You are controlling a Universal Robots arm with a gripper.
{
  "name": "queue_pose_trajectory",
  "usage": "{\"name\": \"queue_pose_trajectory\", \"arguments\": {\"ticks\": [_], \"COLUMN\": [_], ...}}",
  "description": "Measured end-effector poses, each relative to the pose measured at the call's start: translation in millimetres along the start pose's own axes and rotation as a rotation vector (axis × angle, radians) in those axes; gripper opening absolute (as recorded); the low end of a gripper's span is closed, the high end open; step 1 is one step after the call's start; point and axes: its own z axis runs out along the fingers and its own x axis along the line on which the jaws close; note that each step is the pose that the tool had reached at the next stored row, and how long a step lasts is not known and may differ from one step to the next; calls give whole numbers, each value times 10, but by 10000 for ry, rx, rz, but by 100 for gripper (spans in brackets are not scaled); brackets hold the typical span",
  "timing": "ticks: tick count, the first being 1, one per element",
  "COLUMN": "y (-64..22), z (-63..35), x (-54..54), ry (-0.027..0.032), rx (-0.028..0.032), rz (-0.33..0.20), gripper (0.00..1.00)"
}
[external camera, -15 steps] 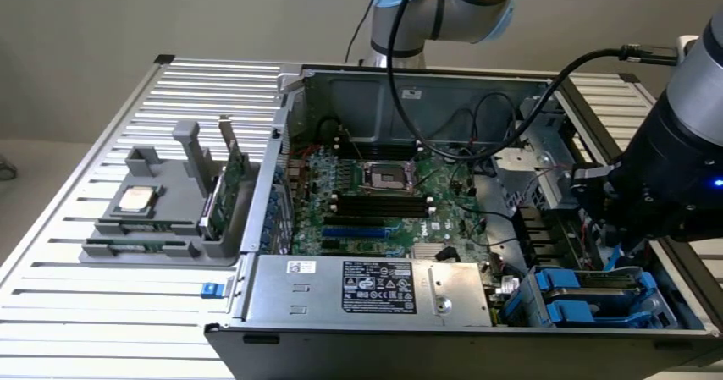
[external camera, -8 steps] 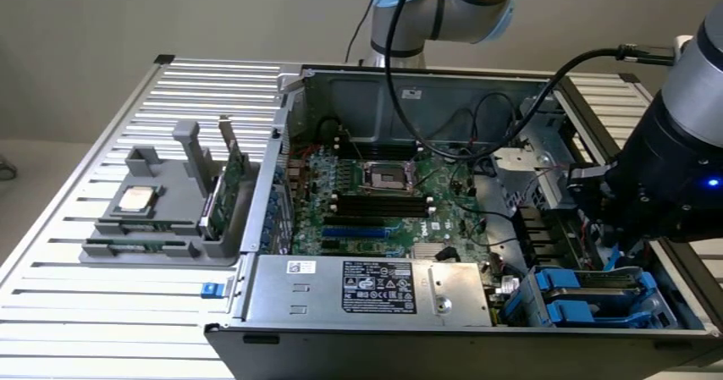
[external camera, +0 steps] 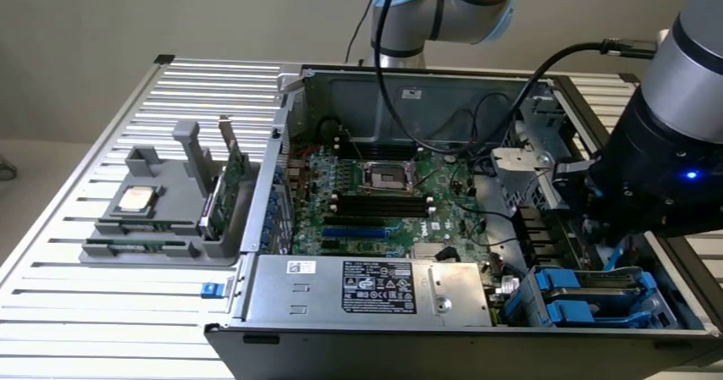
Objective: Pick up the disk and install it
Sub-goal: 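Insert the first disk wire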
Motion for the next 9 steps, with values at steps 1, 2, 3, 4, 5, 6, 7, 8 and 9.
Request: {"name": "queue_pose_trajectory", "arguments": {"ticks": [1,2,3,4,5,6,7,8,9], "y": [3,6,9,10,8,5,3,1,-1], "z": [-10,-21,-32,-40,-46,-49,-51,-52,-52], "x": [4,6,8,11,18,24,29,34,38], "ry": [-9,-23,-41,-66,-108,-162,-241,-344,-453], "rx": [3,6,12,19,36,76,150,243,334], "rz": [6,9,11,10,5,-6,-26,-55,-81], "gripper": [17,17,17,17,17,17,17,17,17]}}
